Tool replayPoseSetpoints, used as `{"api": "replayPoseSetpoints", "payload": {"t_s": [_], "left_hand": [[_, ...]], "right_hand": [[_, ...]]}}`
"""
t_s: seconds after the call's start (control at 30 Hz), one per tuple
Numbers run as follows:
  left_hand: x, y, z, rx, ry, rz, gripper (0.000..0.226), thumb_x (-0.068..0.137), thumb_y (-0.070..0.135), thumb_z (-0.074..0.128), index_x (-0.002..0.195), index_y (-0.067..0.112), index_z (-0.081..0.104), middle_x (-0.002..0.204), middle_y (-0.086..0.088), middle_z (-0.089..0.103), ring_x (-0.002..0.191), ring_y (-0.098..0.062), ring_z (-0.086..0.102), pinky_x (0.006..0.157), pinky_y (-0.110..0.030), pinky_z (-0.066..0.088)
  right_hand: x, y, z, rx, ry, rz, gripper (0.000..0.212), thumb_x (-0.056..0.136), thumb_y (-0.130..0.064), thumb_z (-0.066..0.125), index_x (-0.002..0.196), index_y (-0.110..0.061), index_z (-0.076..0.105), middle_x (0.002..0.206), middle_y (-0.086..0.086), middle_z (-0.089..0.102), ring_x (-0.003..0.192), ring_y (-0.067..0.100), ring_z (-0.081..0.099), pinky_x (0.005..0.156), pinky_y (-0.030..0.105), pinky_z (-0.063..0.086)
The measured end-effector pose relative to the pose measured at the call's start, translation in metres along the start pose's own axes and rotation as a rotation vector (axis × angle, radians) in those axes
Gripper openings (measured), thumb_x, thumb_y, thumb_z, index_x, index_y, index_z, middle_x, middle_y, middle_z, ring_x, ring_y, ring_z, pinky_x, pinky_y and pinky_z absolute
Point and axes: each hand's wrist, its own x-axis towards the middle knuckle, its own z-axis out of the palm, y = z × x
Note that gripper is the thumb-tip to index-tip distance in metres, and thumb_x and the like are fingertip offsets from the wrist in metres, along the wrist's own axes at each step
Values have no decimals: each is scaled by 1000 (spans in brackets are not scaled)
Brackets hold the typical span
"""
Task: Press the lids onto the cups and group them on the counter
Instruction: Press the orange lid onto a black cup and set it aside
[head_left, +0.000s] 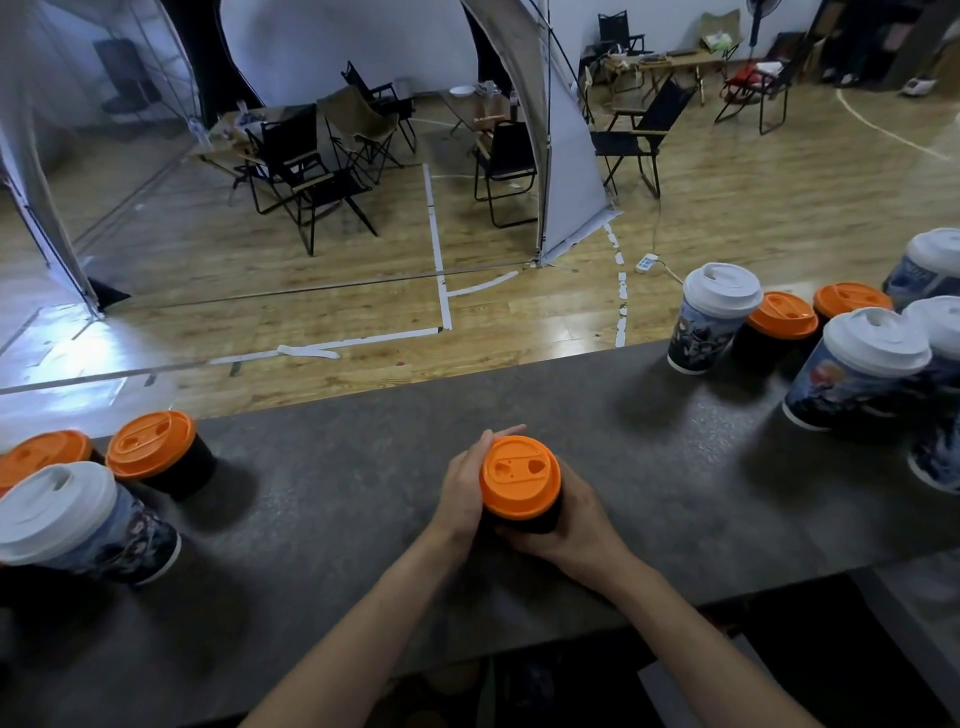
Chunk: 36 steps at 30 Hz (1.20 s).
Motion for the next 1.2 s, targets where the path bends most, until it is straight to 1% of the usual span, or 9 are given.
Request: {"api": "replayPoseSetpoints", "payload": {"t_s": [0.07, 0.23, 0.4, 0.57, 0.73, 0.83, 0.93, 1.1, 1.2], "left_hand": [[1, 2, -3, 5, -28, 10, 47, 109, 35, 33, 123, 12, 71, 112, -5, 77, 108, -17, 71, 90, -18, 50], [-4, -6, 8, -44, 110, -1, 49, 110, 37, 33, 118, 12, 73, 109, -5, 78, 106, -16, 71, 89, -20, 51], [4, 5, -2, -17, -17, -55, 51, 111, 27, 30, 117, 3, 74, 108, -13, 77, 102, -18, 73, 88, -18, 52], [-3, -5, 11, -54, 239, -38, 47, 110, 26, 38, 96, 4, 76, 86, -2, 77, 78, -2, 70, 73, -12, 50], [7, 11, -4, -27, 2, -104, 49, 110, 26, 32, 113, 4, 76, 105, -11, 78, 97, -13, 73, 86, -16, 51], [3, 6, 0, 12, 80, -17, 48, 111, 19, 31, 111, 5, 77, 104, -7, 78, 94, -6, 71, 81, -10, 48], [-4, -1, 8, -41, 181, -5, 46, 110, 21, 33, 108, 10, 77, 104, -7, 78, 97, -10, 72, 81, -13, 49], [3, 12, -10, -31, -70, -115, 45, 109, 26, 35, 119, 7, 74, 116, -5, 76, 112, -17, 70, 99, -25, 49], [0, 8, -5, 22, 15, -3, 42, 107, 29, 38, 117, 12, 75, 113, 0, 77, 108, -11, 70, 90, -16, 49]], "right_hand": [[0, 0, 1, 1, 3, -4, 82, 64, -31, 98, 134, -24, 56, 126, -12, 66, 120, 7, 63, 101, 27, 51], [0, -5, 2, -9, 60, 11, 81, 58, -48, 95, 125, -30, 54, 120, -15, 65, 112, 0, 63, 92, 16, 49], [0, 1, -1, -37, 1, -4, 78, 63, -34, 97, 129, -27, 56, 122, -14, 66, 115, 3, 63, 96, 20, 49], [2, 1, 4, -42, 55, 19, 81, 57, -49, 97, 123, -27, 54, 120, -12, 66, 110, -1, 63, 89, 12, 47], [3, 0, -2, -78, 23, -4, 68, 64, -35, 95, 119, -37, 56, 116, -20, 65, 109, -4, 63, 91, 16, 47], [1, 1, 2, -59, 17, -2, 78, 60, -35, 99, 124, -31, 55, 119, -18, 65, 112, -2, 62, 91, 12, 46], [2, -2, 3, -51, 27, 17, 79, 56, -52, 95, 122, -37, 54, 119, -21, 65, 112, -4, 62, 90, 11, 46], [3, -2, -2, -83, -18, -2, 78, 62, -38, 97, 126, -44, 53, 125, -16, 66, 116, -4, 61, 97, 17, 48], [2, -1, 2, -58, 0, 0, 84, 61, -38, 99, 131, -36, 53, 127, -17, 64, 119, -1, 61, 97, 17, 48]]}}
